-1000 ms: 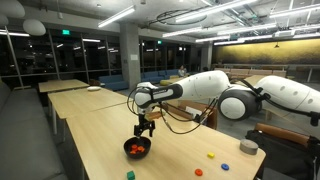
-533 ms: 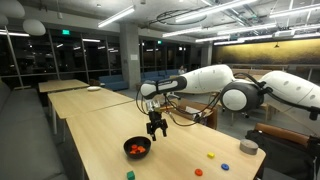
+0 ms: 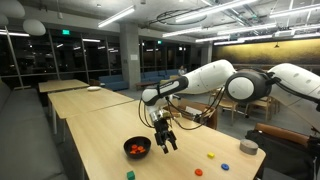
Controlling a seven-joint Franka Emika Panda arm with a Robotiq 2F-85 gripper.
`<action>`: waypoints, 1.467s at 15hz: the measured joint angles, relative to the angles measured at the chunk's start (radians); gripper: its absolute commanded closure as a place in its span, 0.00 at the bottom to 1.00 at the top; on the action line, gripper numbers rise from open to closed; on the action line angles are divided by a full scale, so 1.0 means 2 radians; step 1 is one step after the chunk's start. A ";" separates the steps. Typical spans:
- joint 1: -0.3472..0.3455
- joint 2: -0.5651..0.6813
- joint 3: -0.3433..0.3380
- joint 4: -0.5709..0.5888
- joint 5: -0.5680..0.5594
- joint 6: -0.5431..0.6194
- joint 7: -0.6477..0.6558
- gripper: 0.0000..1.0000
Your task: Pick up the orange objects from the table and put them in the bowl
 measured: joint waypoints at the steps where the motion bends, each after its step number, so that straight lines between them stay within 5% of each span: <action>1: 0.002 -0.004 0.002 -0.025 0.006 0.002 -0.001 0.00; 6: 0.007 -0.024 0.002 -0.144 0.037 0.062 -0.005 0.00; 12: 0.017 -0.074 0.002 -0.277 0.053 0.274 0.008 0.00; 22: 0.086 -0.196 -0.019 -0.438 0.013 0.501 0.163 0.00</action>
